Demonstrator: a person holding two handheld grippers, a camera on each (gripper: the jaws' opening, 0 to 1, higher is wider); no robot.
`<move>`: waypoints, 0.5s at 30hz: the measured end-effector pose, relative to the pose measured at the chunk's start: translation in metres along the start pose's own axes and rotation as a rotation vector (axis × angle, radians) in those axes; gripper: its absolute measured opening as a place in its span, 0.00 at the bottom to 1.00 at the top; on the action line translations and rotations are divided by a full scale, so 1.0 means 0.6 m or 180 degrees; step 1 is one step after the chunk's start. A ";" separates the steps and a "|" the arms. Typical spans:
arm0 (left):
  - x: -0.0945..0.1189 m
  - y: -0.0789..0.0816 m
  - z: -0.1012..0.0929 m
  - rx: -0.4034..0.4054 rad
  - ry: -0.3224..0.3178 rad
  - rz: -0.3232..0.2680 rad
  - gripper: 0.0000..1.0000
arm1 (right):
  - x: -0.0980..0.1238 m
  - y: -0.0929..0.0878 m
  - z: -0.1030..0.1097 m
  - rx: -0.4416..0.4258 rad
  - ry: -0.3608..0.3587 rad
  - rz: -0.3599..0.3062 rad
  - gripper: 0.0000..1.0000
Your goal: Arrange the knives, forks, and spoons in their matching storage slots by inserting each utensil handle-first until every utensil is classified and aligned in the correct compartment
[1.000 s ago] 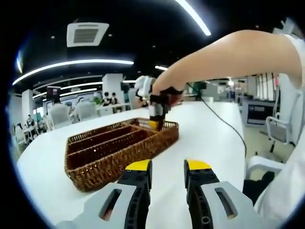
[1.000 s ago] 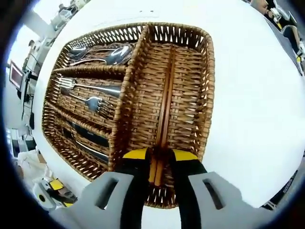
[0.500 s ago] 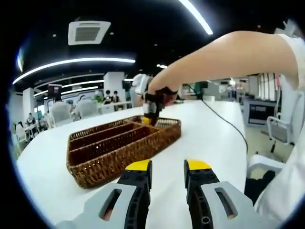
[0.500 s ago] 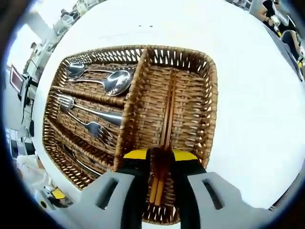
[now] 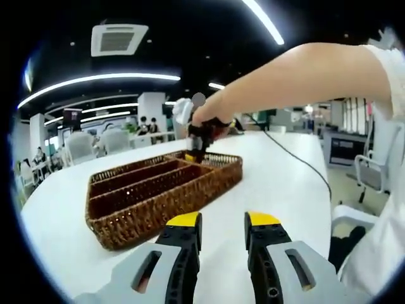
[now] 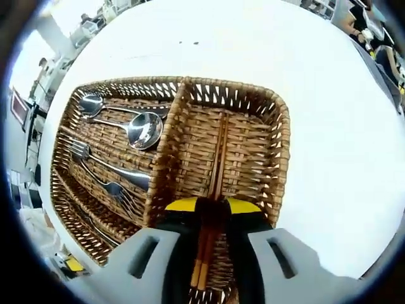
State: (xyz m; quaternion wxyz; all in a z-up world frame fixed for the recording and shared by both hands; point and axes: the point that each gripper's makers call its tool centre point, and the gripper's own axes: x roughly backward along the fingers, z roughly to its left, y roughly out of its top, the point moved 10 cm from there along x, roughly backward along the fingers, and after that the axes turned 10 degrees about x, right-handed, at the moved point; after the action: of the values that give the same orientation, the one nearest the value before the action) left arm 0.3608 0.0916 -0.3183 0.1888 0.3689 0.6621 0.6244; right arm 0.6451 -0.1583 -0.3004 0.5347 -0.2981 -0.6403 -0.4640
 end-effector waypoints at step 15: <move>-0.004 -0.001 0.002 0.0004 -0.0018 0.0017 0.26 | 0.007 -0.009 0.003 -0.0012 -0.0068 -0.0016 0.14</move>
State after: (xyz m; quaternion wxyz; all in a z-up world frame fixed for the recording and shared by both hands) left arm 0.3632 0.0906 -0.3193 0.1889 0.3726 0.6610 0.6234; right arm 0.6387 -0.1592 -0.2981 0.5261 -0.3025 -0.6458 -0.4633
